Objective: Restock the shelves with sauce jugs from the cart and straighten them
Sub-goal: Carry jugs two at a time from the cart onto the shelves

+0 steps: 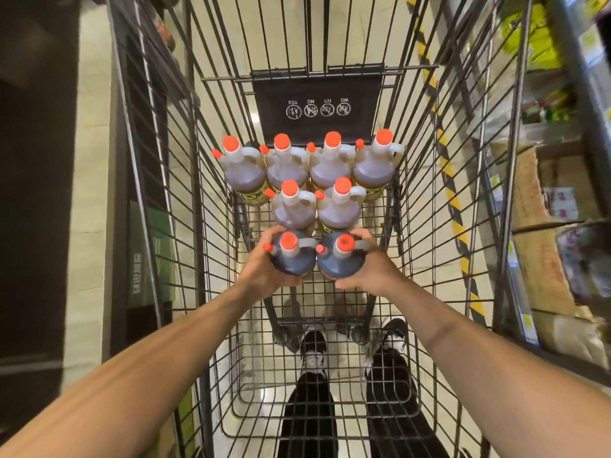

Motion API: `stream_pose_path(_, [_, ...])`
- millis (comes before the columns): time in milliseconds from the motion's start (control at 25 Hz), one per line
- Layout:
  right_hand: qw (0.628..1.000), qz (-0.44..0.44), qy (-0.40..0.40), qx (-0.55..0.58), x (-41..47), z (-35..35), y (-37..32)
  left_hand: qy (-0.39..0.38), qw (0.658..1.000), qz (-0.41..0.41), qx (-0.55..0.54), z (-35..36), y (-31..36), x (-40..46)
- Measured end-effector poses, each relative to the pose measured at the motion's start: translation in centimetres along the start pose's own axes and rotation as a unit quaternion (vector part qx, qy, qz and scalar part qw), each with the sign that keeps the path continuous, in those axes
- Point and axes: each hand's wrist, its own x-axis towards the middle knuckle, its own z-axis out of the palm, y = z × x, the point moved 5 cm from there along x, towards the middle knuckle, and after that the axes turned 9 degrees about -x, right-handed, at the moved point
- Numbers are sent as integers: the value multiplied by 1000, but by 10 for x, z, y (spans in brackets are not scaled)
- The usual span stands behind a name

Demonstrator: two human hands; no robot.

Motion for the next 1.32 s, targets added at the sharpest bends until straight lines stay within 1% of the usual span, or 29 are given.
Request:
stream_pose_path(80, [1000, -7, 14, 5, -1, 0, -3, 11, 1000, 20, 6, -3, 0, 2])
stream_pose_path(120, [1000, -1, 25, 15, -5, 0, -4, 22, 998, 39, 40, -4, 3, 0])
stream_pose_path(160, [999, 6, 37, 30, -9, 1, -5, 24, 998, 44, 31, -4, 6, -2])
stream_pose_path(240, [996, 17, 65, 66, -17, 0, -10, 16, 999, 15, -31, -5, 17, -10])
stream_pose_path(280, [994, 18, 74, 83, -24, -2, -17, 8, 999, 15, -28, -6, 25, -15])
stream_pose_path(440, [982, -2, 106, 157, -55, -27, -69, 22, 993, 34, -109, -26, 83, -35])
stream_pose_path(480, [979, -19, 113, 171, -63, -35, -85, 24, 991, 49, -125, -33, 104, -43])
stream_pose_path(560, [970, -54, 131, 196, -80, -50, -116, 14, 988, 79, -134, -44, 140, -60])
stream_pose_path(640, [963, -81, 150, 210, -103, -66, -151, 24, 985, 112, -126, -60, 180, -85])
stream_pose_path(760, [951, -122, 180, 219, -149, -93, -200, 16, 981, 156, -115, -73, 243, -132])
stream_pose_path(880, [939, -157, 215, 219, -202, -116, -239, -7, 972, 200, -122, -77, 296, -181])
stream_pose_path(1000, [914, -192, 265, 241, -268, -136, -270, -18, 959, 253, -122, -71, 342, -235])
stream_pose_path(1160, [882, -233, 314, 263, -355, -154, -290, -51, 939, 300, -160, -48, 382, -296])
stream_pose_path(1320, [851, -252, 355, 295, -443, -163, -284, -73, 922, 324, -201, -11, 409, -350])
